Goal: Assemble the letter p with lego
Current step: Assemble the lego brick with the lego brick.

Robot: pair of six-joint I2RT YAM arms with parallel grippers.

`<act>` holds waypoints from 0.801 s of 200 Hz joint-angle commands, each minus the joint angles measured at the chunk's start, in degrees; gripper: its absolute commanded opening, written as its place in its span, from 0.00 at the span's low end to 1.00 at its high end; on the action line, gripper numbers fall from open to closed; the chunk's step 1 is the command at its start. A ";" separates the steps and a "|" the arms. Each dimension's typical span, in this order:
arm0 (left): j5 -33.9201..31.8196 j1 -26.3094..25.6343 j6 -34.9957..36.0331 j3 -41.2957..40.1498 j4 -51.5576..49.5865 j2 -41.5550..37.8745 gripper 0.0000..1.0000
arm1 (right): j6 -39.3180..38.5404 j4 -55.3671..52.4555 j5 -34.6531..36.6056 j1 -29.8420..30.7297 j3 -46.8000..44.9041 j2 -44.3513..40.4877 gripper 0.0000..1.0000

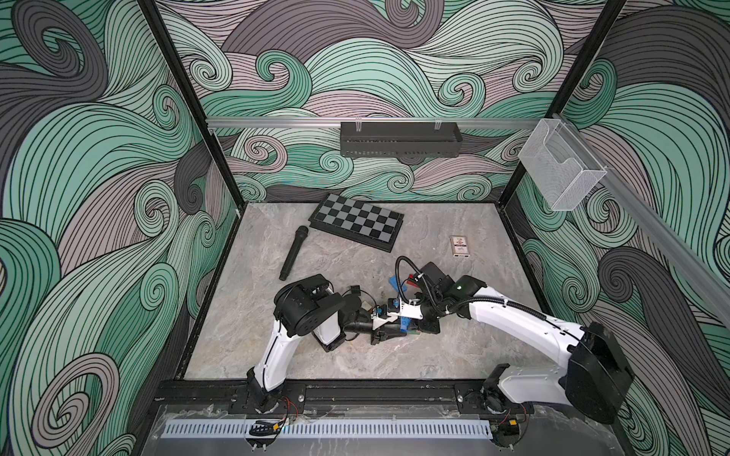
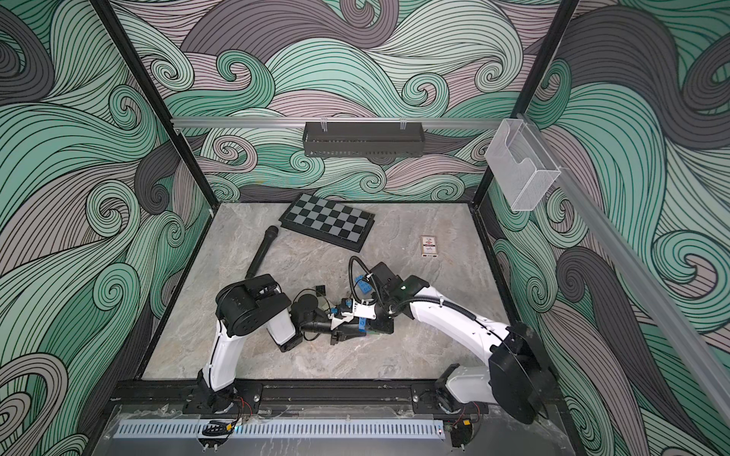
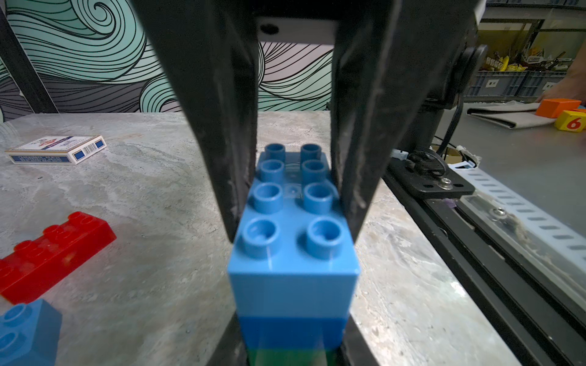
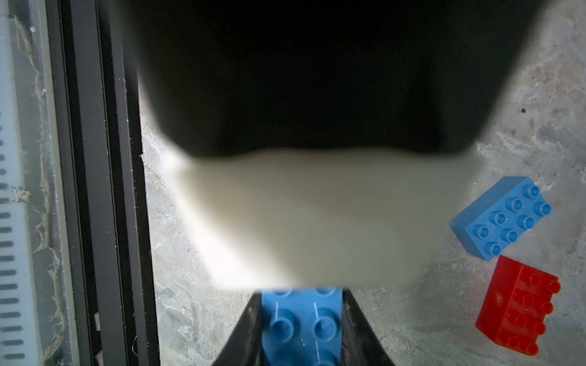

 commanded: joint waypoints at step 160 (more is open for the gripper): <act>-2.44 0.75 -0.05 -2.30 -10.32 3.74 0.00 | 2.05 -2.86 5.07 -2.79 -3.77 -6.46 0.71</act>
